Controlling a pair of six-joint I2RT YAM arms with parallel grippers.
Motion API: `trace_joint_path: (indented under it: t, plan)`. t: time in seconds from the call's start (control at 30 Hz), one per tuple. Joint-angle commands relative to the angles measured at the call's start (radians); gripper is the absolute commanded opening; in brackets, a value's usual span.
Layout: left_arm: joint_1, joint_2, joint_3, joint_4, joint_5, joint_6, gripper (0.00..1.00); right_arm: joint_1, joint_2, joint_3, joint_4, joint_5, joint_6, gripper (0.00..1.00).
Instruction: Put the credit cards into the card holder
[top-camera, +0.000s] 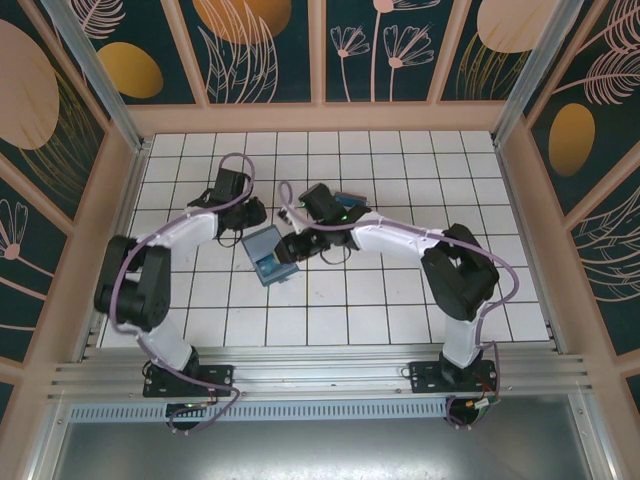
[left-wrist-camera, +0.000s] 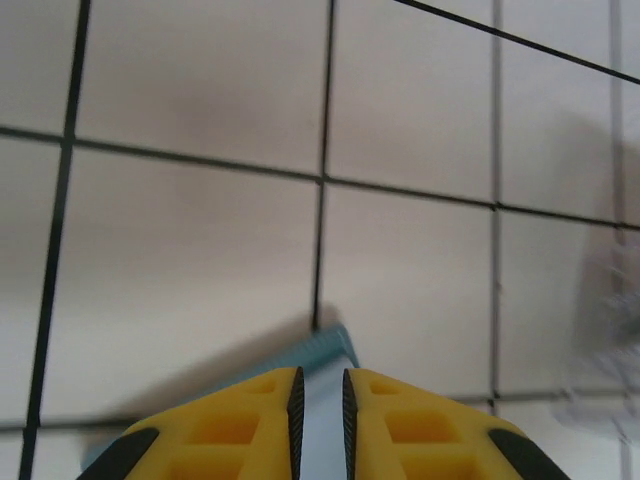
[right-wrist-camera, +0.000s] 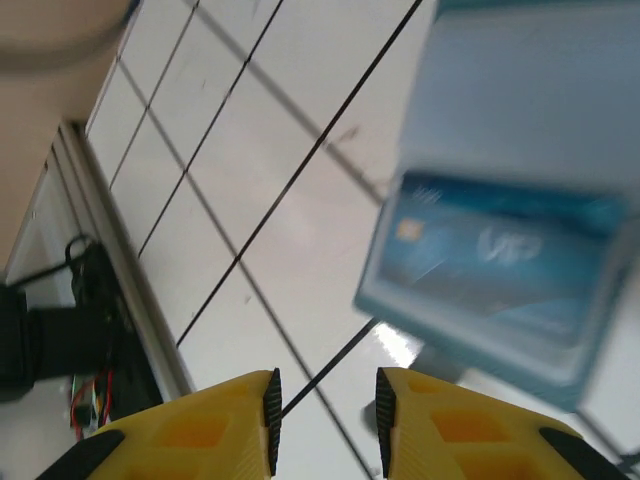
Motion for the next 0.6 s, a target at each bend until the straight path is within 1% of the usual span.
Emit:
trace_joint_path:
  t: [0.0, 0.07, 0.13, 0.2, 0.27, 0.4, 0.5, 0.57]
  plan:
    - [0.034, 0.104, 0.071, -0.036, 0.022, 0.065, 0.21, 0.045, 0.037, -0.026, 0.04, -0.034, 0.017, 0.34]
    - [0.039, 0.132, 0.08, -0.048, 0.014, 0.079, 0.21, 0.073, 0.071, -0.017, 0.076, -0.028, 0.044, 0.34]
    - [0.043, 0.13, 0.052, -0.045, 0.001, 0.086, 0.21, 0.089, 0.103, -0.01, 0.116, -0.033, 0.081, 0.34]
    - [0.043, 0.112, 0.012, -0.037, -0.004, 0.088, 0.21, 0.094, 0.13, 0.001, 0.116, -0.03, 0.09, 0.34]
    - [0.044, 0.093, -0.037, -0.02, 0.008, 0.082, 0.21, 0.093, 0.148, 0.006, 0.09, 0.008, 0.089, 0.34]
    - [0.043, 0.053, -0.146, 0.01, 0.056, 0.063, 0.21, 0.061, 0.161, -0.033, 0.061, 0.038, 0.082, 0.34]
    - [0.044, 0.002, -0.229, 0.029, 0.079, 0.039, 0.21, 0.014, 0.125, -0.1, 0.086, 0.039, 0.102, 0.34]
    - [0.044, -0.044, -0.289, 0.055, 0.114, 0.014, 0.21, -0.016, 0.105, -0.127, 0.076, 0.061, 0.096, 0.34]
